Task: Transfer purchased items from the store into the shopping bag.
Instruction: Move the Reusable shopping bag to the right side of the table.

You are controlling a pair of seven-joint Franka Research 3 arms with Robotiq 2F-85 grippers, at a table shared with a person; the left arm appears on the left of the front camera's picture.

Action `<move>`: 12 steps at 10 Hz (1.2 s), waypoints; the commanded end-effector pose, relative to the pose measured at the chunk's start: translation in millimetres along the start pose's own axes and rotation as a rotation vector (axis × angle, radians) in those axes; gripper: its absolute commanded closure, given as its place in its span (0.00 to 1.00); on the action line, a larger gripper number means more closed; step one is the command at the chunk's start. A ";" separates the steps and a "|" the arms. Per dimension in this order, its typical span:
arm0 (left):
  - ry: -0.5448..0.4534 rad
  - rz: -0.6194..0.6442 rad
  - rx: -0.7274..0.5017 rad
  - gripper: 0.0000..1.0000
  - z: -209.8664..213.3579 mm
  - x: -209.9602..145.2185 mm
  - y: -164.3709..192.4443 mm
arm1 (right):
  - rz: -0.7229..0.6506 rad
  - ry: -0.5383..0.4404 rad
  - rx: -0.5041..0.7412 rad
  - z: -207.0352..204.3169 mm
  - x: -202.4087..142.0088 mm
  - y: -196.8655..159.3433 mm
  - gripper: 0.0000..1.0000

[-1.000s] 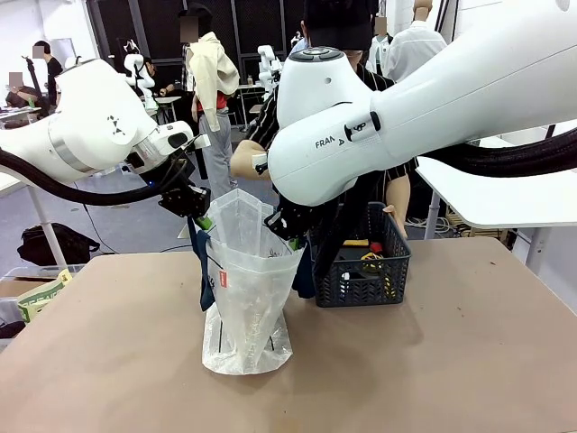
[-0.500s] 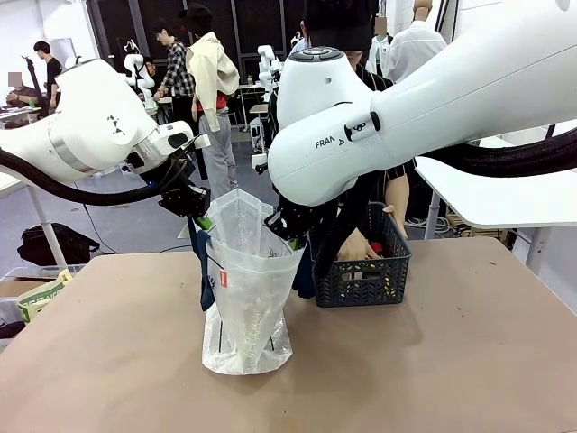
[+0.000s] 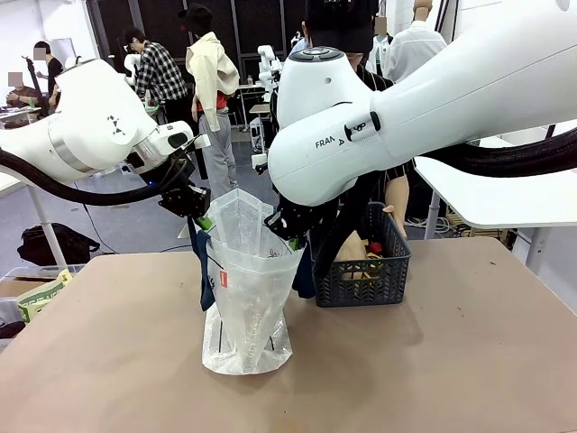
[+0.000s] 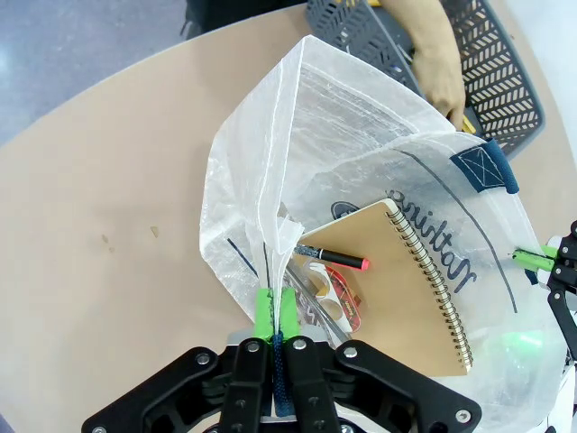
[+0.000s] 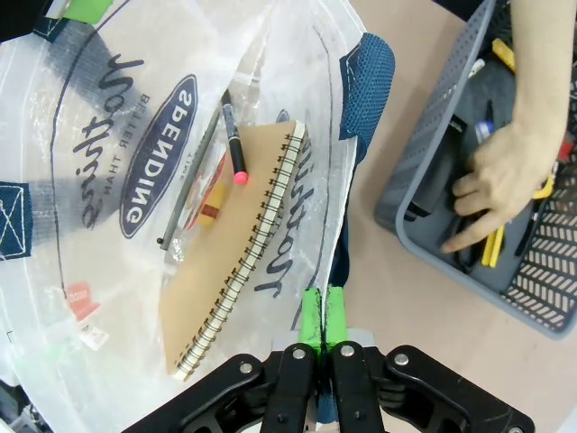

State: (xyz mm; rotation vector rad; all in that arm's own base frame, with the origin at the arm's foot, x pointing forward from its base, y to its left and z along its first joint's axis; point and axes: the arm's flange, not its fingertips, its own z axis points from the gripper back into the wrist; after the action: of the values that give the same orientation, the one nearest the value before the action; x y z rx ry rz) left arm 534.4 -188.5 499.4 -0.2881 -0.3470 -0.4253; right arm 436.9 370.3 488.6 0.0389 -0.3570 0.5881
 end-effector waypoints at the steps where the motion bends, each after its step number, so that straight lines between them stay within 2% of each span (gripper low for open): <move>1: -0.015 0.004 0.004 1.00 2.8 -2.3 1.1 | 0.000 0.000 0.001 0.2 -4.2 -1.1 1.00; 12: -0.015 0.004 0.004 1.00 2.8 -2.3 1.1 | 0.000 0.000 0.001 0.2 -4.2 -1.1 1.00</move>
State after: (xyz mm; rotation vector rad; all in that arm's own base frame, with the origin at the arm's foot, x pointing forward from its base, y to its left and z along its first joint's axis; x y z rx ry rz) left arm 534.4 -188.5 499.4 -0.2881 -0.3470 -0.4253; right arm 436.9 370.3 488.6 0.0389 -0.3570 0.5881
